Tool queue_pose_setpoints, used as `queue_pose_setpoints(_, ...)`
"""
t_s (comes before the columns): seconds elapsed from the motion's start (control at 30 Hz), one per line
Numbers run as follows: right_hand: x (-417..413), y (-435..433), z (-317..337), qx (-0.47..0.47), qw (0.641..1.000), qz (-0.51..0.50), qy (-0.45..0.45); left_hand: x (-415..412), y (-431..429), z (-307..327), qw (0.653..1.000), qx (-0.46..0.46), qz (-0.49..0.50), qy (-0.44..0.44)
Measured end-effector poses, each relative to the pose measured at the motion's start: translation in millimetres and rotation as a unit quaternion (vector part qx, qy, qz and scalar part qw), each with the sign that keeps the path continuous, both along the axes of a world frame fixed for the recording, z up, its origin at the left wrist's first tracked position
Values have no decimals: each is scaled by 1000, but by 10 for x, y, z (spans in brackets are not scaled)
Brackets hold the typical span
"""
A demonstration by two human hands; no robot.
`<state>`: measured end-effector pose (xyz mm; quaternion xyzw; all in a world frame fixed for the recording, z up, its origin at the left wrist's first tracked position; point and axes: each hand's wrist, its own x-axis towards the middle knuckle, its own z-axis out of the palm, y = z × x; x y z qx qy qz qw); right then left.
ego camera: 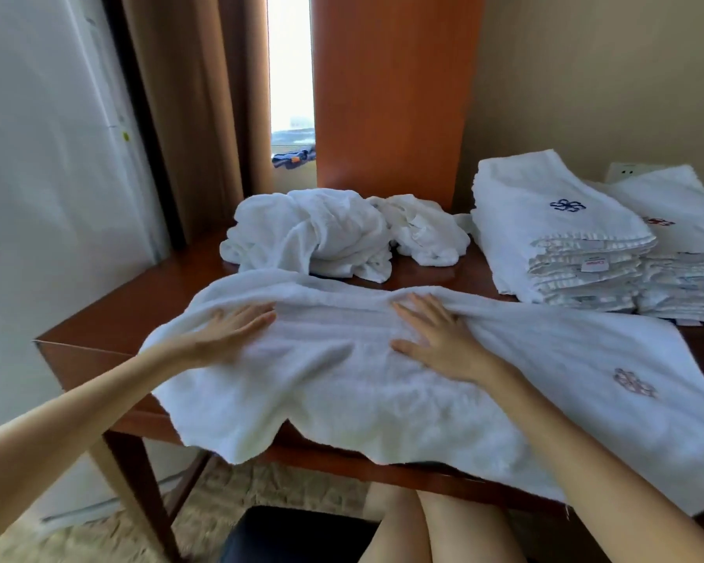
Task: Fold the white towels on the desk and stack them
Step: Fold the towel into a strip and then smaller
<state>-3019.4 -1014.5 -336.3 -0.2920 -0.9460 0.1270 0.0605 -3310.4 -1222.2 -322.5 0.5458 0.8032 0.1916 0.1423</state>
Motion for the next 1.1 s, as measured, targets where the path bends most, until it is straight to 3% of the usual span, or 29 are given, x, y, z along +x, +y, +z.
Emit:
queue_pose_setpoints(0.07,22,-31,-36,8,999,31,-13,-169,-38,15,998,20,16,63)
queue_pose_setpoints(0.2,59,-169,-1,15,996,76,-38,-210,117,58,986,115,112,38)
queue_pose_setpoints(0.27,108,-210,20,11,995,95,-35,-131,233,94,977,92,144,131)
queue_pose_setpoints(0.33,155,-211,45,-4,996,87,36,-34,348,111,956,86,174,220)
queue_pose_setpoints(0.4,199,-138,73,14,980,29,195,66,458,114,939,97,149,294)
queue_pose_setpoints(0.47,251,58,88,61,948,-52,308,161,582,77,958,109,84,252)
queue_pose_setpoints(0.53,323,295,91,51,951,-131,274,231,682,-17,986,41,27,158)
queue_pose_setpoints(0.6,410,485,34,-5,975,-178,129,258,745,-173,988,-50,10,146)
queue_pose_setpoints(0.67,497,564,0,-45,988,-140,45,212,786,-240,986,-64,27,154)
queue_pose_setpoints(0.77,697,563,35,-49,993,-88,68,151,859,-187,981,-86,60,163)
queue_pose_setpoints(0.87,1136,573,33,21,981,-154,116,263,988,-120,969,-135,112,173)
queue_pose_setpoints(0.97,1596,606,-29,6,967,-234,101,643,1157,-69,964,-56,135,222)
queue_pose_setpoints(1.03,1751,632,-37,-60,965,-227,113,1073,1327,-73,968,66,38,241)
queue_pose_setpoints(1.1,1812,656,-13,-92,952,-219,193,1618,1539,-75,965,141,-82,207)
